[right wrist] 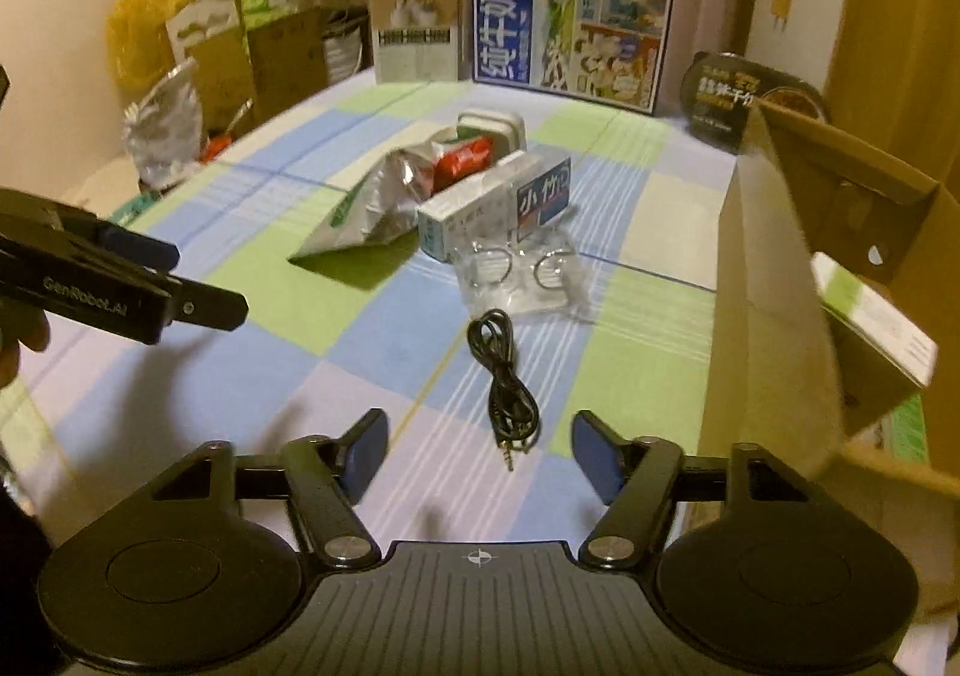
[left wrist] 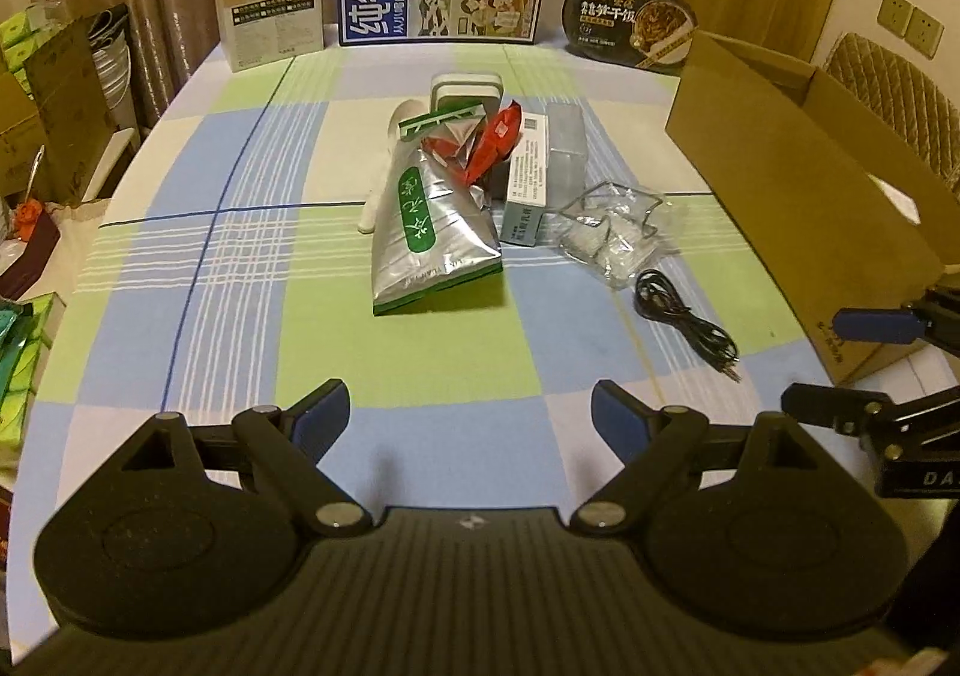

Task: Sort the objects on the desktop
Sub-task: 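Grasp the black cable with the right gripper, then grasp the silver foil snack bag with the left gripper while the right gripper holds the cable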

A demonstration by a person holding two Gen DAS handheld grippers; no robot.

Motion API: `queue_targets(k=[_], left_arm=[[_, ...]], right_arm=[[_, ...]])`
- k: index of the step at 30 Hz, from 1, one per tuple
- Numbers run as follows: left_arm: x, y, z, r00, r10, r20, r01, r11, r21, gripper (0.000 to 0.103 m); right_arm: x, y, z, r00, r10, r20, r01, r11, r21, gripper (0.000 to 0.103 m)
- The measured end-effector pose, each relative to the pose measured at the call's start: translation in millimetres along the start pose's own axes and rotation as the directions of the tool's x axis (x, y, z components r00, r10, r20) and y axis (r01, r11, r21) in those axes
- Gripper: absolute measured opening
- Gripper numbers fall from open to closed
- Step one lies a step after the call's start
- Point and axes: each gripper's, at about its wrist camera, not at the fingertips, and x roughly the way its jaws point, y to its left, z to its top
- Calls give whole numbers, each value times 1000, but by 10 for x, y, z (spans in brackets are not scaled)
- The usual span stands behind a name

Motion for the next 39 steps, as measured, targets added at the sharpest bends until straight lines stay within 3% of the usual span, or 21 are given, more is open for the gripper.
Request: queue_targets(k=[5, 10, 17, 20, 30, 39], left_arm=[[246, 30, 54, 1000, -5, 3, 5, 999, 32, 85], [464, 50, 133, 1000, -11, -6, 11, 998, 63, 85], [642, 101, 239, 1000, -20, -12, 21, 999, 47, 85], [693, 130, 283, 1000, -17, -13, 17, 999, 42, 85], [936, 228, 566, 1000, -24, 10, 24, 1000, 5, 87], [1298, 334, 750, 998, -50, -27, 48, 997, -68, 85]], right_arm=[[340, -67, 57, 999, -14, -30, 13, 999, -31, 43], [610, -140, 131, 999, -13, -46, 11, 998, -56, 39], [832, -187, 181, 998, 14, -54, -18, 997, -69, 26], [866, -194, 203, 999, 16, -49, -19, 998, -63, 11], [885, -203, 262, 999, 41, -15, -41, 999, 11, 10], [872, -187, 231, 999, 37, -23, -36, 998, 44, 10]])
